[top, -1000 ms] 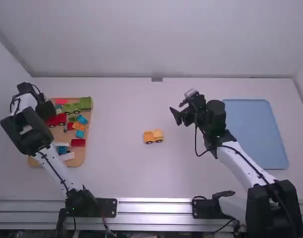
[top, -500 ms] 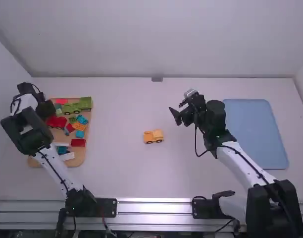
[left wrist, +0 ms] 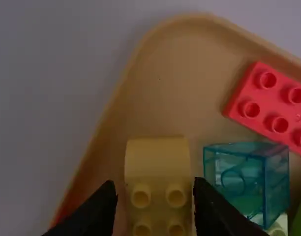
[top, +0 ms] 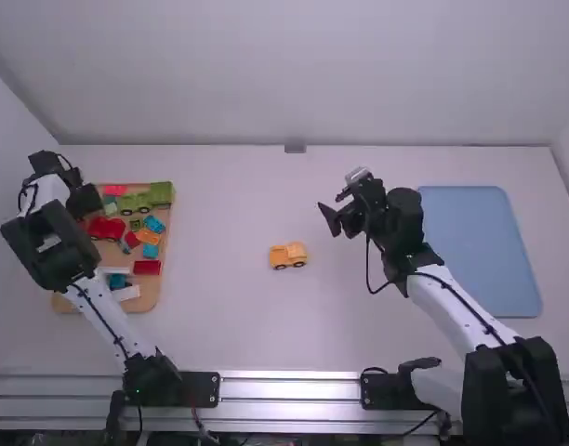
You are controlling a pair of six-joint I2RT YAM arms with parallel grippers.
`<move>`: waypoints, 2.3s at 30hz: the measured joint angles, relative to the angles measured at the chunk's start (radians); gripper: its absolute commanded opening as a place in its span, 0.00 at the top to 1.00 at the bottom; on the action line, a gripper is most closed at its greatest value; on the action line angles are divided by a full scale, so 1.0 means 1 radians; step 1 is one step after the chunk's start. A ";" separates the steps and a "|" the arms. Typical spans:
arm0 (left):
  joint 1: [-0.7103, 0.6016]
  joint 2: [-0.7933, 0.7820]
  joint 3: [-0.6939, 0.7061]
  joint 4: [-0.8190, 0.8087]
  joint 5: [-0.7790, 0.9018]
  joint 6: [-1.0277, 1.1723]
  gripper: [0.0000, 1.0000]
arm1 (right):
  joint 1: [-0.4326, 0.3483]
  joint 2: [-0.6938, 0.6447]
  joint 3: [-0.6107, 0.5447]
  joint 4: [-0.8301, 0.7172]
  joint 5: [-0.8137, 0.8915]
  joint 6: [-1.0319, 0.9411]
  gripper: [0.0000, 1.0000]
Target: Assemble lego blocks to make yellow taxi
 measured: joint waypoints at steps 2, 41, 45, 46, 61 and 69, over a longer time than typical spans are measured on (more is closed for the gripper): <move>0.000 0.000 -0.006 0.000 0.000 0.000 0.53 | 0.000 0.000 0.000 -0.002 -0.001 0.000 0.01; -0.086 -0.695 -0.502 -0.108 -0.039 -0.440 0.98 | 0.000 0.000 0.000 -0.021 -0.002 0.002 0.01; -0.158 -0.811 -0.690 -0.098 -0.072 -0.622 0.98 | 0.000 0.000 0.000 -0.014 -0.001 0.002 0.01; -0.183 -0.837 -0.735 -0.085 -0.078 -0.661 0.98 | 0.000 0.000 0.000 -0.013 -0.001 0.001 0.01; -0.723 -0.977 -1.031 0.137 0.048 -1.170 0.98 | 0.000 0.000 0.000 -0.013 -0.002 -0.030 0.02; -0.757 -0.976 -1.032 0.152 0.050 -1.405 0.98 | 0.000 0.000 0.000 -0.026 -0.002 -0.032 0.01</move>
